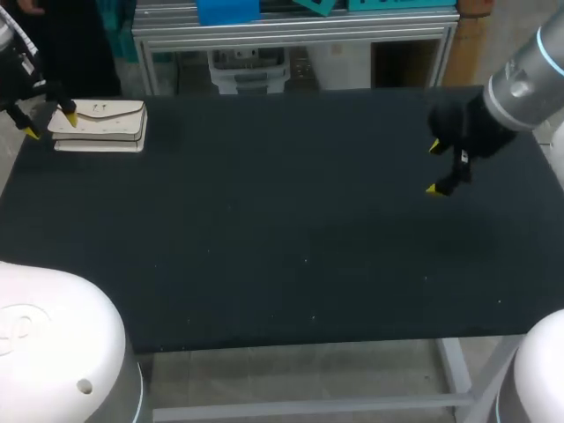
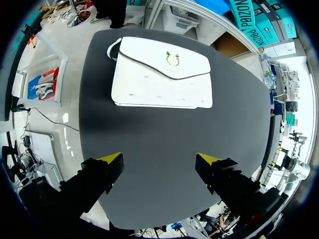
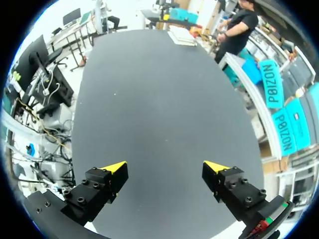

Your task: Pick up the bag, open it, inspect its contents, close it, and place it on the opposite side

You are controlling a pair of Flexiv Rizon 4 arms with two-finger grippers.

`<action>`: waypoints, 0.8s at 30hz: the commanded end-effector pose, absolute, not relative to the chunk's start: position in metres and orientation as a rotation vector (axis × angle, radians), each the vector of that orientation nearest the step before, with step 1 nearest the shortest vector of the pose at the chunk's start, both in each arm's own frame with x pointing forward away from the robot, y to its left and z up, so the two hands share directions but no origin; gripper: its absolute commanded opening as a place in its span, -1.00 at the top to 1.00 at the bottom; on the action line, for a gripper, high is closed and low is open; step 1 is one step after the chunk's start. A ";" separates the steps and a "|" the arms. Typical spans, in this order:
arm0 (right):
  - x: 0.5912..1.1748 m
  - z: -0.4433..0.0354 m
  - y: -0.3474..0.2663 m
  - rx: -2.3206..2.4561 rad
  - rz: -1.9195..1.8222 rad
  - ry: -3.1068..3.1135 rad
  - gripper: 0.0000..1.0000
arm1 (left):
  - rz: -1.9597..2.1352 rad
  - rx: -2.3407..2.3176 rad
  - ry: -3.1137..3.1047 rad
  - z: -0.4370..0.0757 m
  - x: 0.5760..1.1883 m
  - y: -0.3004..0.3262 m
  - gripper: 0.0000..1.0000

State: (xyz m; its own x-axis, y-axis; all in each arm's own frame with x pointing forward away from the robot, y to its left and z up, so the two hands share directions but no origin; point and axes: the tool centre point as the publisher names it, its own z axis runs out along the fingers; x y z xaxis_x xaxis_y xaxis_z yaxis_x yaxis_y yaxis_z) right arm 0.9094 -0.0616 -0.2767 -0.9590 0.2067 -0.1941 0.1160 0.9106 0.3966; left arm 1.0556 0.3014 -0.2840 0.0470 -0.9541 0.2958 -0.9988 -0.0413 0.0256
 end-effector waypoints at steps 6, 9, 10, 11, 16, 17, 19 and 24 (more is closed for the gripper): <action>0.910 -0.277 -0.068 0.191 0.922 2.734 -1.00 | 0.283 2.083 -1.996 -0.285 1.060 0.304 -1.00; 0.910 -0.277 -0.068 0.191 0.922 2.734 -1.00 | 0.283 2.083 -1.996 -0.285 1.060 0.304 -1.00; 0.910 -0.277 -0.068 0.191 0.922 2.734 -1.00 | 0.283 2.083 -1.996 -0.285 1.060 0.304 -1.00; 0.910 -0.277 -0.068 0.191 0.922 2.734 -1.00 | 0.283 2.083 -1.996 -0.285 1.060 0.304 -1.00; 0.910 -0.277 -0.068 0.191 0.922 2.734 -1.00 | 0.283 2.083 -1.996 -0.285 1.060 0.304 -1.00; 0.910 -0.278 -0.065 0.160 0.950 2.743 -1.00 | 0.298 2.055 -1.974 -0.287 1.064 0.305 -1.00; 0.909 -0.281 -0.063 0.091 1.016 2.798 -1.00 | 0.282 2.055 -1.991 -0.291 1.074 0.306 -1.00; 0.904 -0.287 -0.056 -0.035 1.042 2.861 -1.00 | 0.290 2.031 -1.934 -0.301 1.096 0.318 -1.00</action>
